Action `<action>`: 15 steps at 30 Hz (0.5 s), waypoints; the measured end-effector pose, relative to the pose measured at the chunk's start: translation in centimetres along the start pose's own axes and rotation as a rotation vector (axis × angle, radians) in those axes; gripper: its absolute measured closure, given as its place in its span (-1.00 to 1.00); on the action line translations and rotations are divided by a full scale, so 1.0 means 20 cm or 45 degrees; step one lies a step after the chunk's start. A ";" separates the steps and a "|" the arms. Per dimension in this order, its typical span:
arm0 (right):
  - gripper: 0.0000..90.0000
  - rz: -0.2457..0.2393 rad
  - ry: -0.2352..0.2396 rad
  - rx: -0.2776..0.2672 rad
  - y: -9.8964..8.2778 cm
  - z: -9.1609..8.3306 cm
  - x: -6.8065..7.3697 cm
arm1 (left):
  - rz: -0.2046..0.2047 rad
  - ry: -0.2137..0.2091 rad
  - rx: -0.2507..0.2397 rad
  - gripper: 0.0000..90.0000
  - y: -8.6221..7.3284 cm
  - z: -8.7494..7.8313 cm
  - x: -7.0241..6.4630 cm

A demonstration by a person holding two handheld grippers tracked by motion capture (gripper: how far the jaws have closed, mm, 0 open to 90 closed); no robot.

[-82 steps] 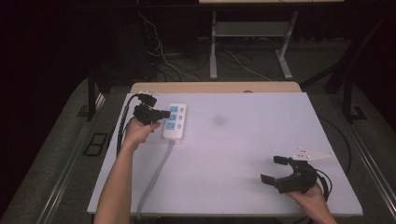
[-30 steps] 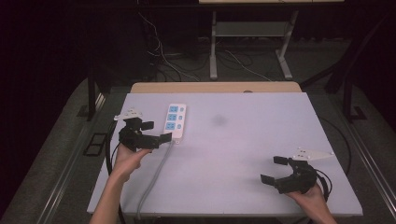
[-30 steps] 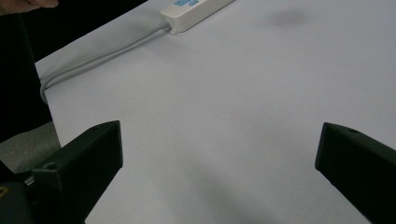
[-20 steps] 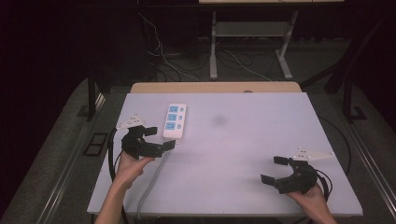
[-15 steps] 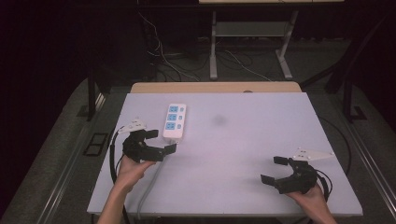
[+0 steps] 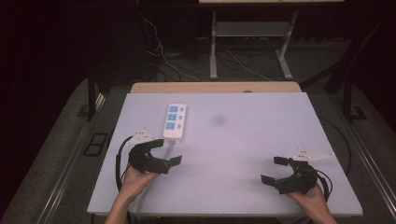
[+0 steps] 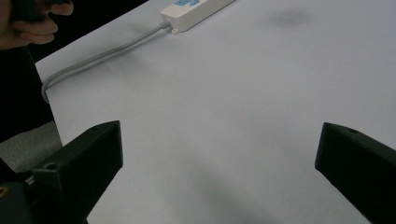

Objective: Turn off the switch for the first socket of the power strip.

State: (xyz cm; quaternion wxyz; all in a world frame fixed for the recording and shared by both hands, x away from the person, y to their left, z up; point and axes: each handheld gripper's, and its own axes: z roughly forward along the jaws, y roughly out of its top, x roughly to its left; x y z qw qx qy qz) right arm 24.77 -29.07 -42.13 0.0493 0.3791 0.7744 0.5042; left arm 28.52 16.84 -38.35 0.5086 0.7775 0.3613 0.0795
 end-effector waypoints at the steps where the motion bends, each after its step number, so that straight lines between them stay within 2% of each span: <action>1: -0.99 0.000 0.000 0.000 0.00 0.00 0.00 | 0.006 -0.003 0.006 -1.00 -0.01 0.00 0.00; 15: -0.99 0.000 0.003 0.006 0.00 0.00 0.00 | 0.051 -0.049 0.073 -1.00 -0.08 0.06 -0.05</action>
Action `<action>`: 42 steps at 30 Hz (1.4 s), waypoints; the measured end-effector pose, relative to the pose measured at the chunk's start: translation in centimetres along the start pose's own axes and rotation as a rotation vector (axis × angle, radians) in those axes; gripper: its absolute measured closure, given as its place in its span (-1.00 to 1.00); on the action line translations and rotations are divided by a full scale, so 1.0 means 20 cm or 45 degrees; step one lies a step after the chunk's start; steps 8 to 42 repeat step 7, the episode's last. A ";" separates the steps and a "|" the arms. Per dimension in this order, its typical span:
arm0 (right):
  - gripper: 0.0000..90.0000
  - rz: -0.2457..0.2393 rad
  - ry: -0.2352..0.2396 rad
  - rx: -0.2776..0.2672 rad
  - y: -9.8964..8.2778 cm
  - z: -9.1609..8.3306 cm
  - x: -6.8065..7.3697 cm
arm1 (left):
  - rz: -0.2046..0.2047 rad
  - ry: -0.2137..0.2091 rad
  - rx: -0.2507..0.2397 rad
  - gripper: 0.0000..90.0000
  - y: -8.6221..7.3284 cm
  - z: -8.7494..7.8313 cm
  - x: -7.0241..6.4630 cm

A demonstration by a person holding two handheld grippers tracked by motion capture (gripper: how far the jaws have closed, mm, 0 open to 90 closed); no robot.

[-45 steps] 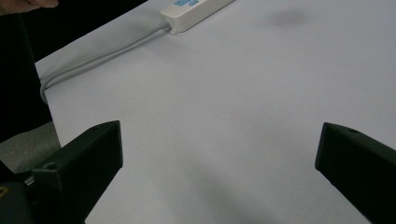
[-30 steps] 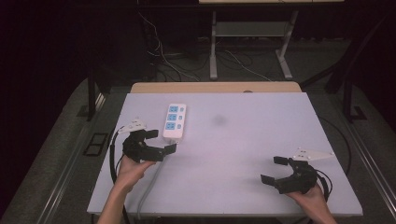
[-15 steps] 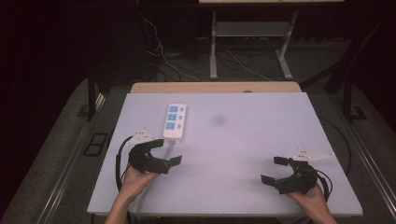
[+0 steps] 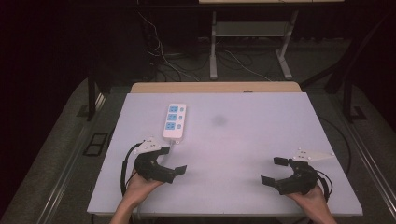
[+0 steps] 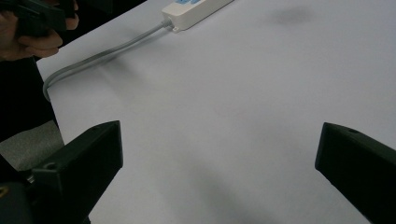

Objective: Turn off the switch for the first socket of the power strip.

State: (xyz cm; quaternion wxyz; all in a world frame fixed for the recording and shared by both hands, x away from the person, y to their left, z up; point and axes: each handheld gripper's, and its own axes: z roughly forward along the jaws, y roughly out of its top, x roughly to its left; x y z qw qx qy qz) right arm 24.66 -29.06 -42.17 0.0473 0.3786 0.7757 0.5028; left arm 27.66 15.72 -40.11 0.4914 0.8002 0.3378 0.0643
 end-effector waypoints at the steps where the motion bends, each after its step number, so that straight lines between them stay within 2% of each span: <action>1: -0.99 0.000 0.000 0.001 0.00 0.00 0.00 | 0.001 -0.007 0.004 -1.00 0.00 0.00 0.00; 7: -0.99 0.001 -0.001 0.001 0.00 0.00 0.00 | -0.002 -0.023 0.022 -1.00 -0.03 0.02 0.00; 42: -0.99 0.001 -0.001 0.001 0.00 0.00 0.00 | -0.002 -0.023 0.022 -1.00 -0.03 0.02 0.00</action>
